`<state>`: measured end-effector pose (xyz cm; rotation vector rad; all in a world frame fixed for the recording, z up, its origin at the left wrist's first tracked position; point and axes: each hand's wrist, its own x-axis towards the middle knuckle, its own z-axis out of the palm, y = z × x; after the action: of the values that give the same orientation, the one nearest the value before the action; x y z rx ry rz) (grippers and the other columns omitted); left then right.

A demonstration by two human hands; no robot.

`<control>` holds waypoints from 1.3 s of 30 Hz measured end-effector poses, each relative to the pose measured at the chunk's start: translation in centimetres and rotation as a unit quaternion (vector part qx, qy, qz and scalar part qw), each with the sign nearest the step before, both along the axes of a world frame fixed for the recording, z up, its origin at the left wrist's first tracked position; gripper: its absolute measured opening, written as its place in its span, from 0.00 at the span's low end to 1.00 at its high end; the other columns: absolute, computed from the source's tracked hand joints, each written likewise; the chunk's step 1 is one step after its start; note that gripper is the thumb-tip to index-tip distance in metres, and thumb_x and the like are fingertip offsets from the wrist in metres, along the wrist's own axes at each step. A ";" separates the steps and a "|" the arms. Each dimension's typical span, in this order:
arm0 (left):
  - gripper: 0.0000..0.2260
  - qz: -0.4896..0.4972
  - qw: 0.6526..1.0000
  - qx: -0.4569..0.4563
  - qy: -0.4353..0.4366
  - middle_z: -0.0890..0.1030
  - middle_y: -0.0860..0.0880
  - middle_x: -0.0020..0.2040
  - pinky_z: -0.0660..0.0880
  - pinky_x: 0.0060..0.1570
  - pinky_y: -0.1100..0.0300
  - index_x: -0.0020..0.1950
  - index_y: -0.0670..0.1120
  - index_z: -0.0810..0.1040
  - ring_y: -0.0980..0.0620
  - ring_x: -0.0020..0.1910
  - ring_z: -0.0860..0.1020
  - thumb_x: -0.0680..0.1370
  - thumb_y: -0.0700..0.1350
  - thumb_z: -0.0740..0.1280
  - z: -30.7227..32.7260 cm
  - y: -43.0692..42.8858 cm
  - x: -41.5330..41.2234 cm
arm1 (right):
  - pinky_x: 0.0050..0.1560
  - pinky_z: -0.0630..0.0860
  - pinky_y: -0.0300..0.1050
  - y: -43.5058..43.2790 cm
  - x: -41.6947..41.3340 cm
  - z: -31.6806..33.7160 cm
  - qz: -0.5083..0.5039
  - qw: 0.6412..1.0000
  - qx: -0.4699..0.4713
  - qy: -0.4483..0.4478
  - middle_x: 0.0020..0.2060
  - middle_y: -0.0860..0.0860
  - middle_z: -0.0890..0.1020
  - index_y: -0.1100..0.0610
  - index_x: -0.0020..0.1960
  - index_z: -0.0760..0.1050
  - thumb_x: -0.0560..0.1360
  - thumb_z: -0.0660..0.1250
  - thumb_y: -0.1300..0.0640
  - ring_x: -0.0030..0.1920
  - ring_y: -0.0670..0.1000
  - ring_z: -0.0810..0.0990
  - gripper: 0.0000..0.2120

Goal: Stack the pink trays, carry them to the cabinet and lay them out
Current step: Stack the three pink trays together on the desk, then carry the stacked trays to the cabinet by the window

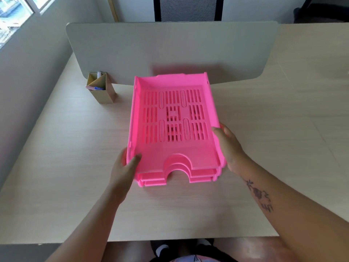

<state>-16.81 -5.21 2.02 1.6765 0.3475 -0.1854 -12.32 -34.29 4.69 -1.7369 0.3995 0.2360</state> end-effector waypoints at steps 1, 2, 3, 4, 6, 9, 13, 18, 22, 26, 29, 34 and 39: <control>0.17 0.000 1.000 -0.005 0.000 0.84 0.47 0.52 0.80 0.36 0.68 0.66 0.50 0.72 0.57 0.45 0.85 0.78 0.49 0.67 -0.7 -0.1 -0.8 | 0.47 0.82 0.54 -0.1 -1.0 -0.7 0.007 1.000 0.009 0.001 0.52 0.55 0.84 0.44 0.72 0.68 0.79 0.59 0.40 0.52 0.60 0.84 0.22; 0.20 0.000 1.000 -0.012 0.004 0.84 0.46 0.53 0.80 0.38 0.68 0.67 0.49 0.71 0.55 0.47 0.85 0.76 0.52 0.67 -1.5 -0.2 -1.5 | 0.48 0.83 0.57 -0.2 -2.0 -1.4 0.010 1.000 0.017 0.005 0.55 0.53 0.84 0.41 0.73 0.66 0.76 0.59 0.35 0.53 0.58 0.85 0.27; 0.24 0.001 1.000 -0.024 0.008 0.84 0.44 0.53 0.80 0.40 0.67 0.69 0.48 0.71 0.53 0.49 0.85 0.75 0.55 0.67 -2.3 -0.3 -1.9 | 0.51 0.82 0.63 -0.2 -3.0 -2.2 0.007 1.000 0.024 0.009 0.59 0.51 0.83 0.39 0.73 0.65 0.73 0.60 0.30 0.55 0.57 0.84 0.31; 0.28 0.002 0.999 -0.037 0.013 0.85 0.43 0.53 0.81 0.42 0.66 0.70 0.46 0.71 0.50 0.50 0.85 0.73 0.57 0.66 -2.8 -0.4 -2.2 | 0.55 0.79 0.68 -0.2 -3.8 -3.1 0.001 1.000 0.027 0.012 0.62 0.50 0.81 0.37 0.73 0.64 0.70 0.62 0.27 0.57 0.56 0.83 0.34; 0.33 -0.001 0.998 -0.058 0.019 0.84 0.41 0.54 0.81 0.43 0.65 0.71 0.44 0.70 0.50 0.50 0.85 0.71 0.61 0.64 -3.5 -0.6 -2.1 | 0.61 0.76 0.67 0.1 -5.1 -4.5 -0.017 0.999 0.029 0.016 0.64 0.50 0.80 0.38 0.73 0.64 0.67 0.65 0.27 0.63 0.56 0.80 0.38; 0.27 -0.010 0.996 -0.086 0.025 0.84 0.43 0.52 0.79 0.41 0.68 0.67 0.46 0.72 0.55 0.47 0.85 0.73 0.59 0.61 -3.8 -1.0 -1.9 | 0.57 0.78 0.55 1.0 -6.3 -5.7 -0.050 0.997 0.044 0.025 0.59 0.53 0.82 0.45 0.73 0.67 0.65 0.65 0.30 0.62 0.58 0.80 0.40; 0.19 0.011 0.993 -0.112 0.033 0.86 0.45 0.48 0.80 0.40 0.65 0.60 0.52 0.75 0.54 0.45 0.85 0.74 0.58 0.59 -4.3 -1.2 -1.5 | 0.61 0.77 0.58 2.1 -6.3 -6.6 -0.096 0.991 0.084 0.049 0.56 0.56 0.84 0.51 0.71 0.71 0.65 0.64 0.30 0.58 0.56 0.82 0.41; 0.26 0.050 0.990 -0.120 0.058 0.85 0.43 0.53 0.77 0.50 0.52 0.64 0.47 0.76 0.45 0.52 0.83 0.73 0.61 0.60 -3.7 -0.3 -0.1 | 0.66 0.73 0.62 3.5 -5.7 -6.0 -0.105 0.989 0.095 0.050 0.61 0.55 0.82 0.47 0.71 0.71 0.61 0.67 0.24 0.62 0.56 0.80 0.45; 0.29 0.049 0.990 -0.118 0.062 0.85 0.41 0.53 0.78 0.55 0.42 0.65 0.47 0.77 0.40 0.53 0.83 0.72 0.64 0.60 -2.1 0.8 1.4 | 0.70 0.68 0.65 4.5 -4.7 -5.0 -0.126 0.985 0.110 0.037 0.66 0.54 0.79 0.44 0.70 0.71 0.58 0.67 0.23 0.67 0.58 0.76 0.45; 0.30 0.069 0.988 -0.127 0.051 0.86 0.40 0.52 0.79 0.53 0.38 0.63 0.48 0.78 0.38 0.49 0.85 0.70 0.68 0.61 -0.1 0.9 2.3 | 0.68 0.69 0.66 4.2 -3.0 -4.2 -0.115 0.985 0.125 0.036 0.65 0.53 0.79 0.42 0.67 0.74 0.58 0.66 0.23 0.66 0.59 0.77 0.42; 0.31 0.104 0.985 -0.133 0.033 0.85 0.39 0.52 0.80 0.51 0.36 0.63 0.49 0.78 0.37 0.49 0.84 0.69 0.68 0.62 1.6 0.4 1.7 | 0.66 0.71 0.68 3.2 -1.6 -3.9 -0.074 0.987 0.134 0.040 0.64 0.54 0.80 0.40 0.64 0.76 0.55 0.66 0.21 0.64 0.61 0.78 0.42; 0.29 0.210 0.968 -0.134 -0.009 0.85 0.40 0.53 0.78 0.54 0.35 0.61 0.51 0.79 0.37 0.51 0.84 0.68 0.68 0.66 4.7 0.3 -1.3 | 0.60 0.76 0.69 3.0 0.2 -1.1 0.018 0.990 0.137 0.027 0.57 0.54 0.84 0.40 0.61 0.77 0.60 0.67 0.26 0.56 0.62 0.82 0.33; 0.23 0.344 0.929 -0.126 -0.054 0.86 0.42 0.51 0.78 0.55 0.37 0.57 0.52 0.80 0.39 0.50 0.84 0.70 0.65 0.65 7.6 0.8 -8.1 | 0.58 0.77 0.69 6.2 -0.8 2.6 0.140 0.977 0.162 0.003 0.55 0.52 0.85 0.37 0.60 0.77 0.62 0.66 0.26 0.56 0.60 0.84 0.30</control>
<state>-24.88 -4.37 9.64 1.2221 0.7709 0.3705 -13.11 -28.14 7.26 -1.4647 0.1102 0.4826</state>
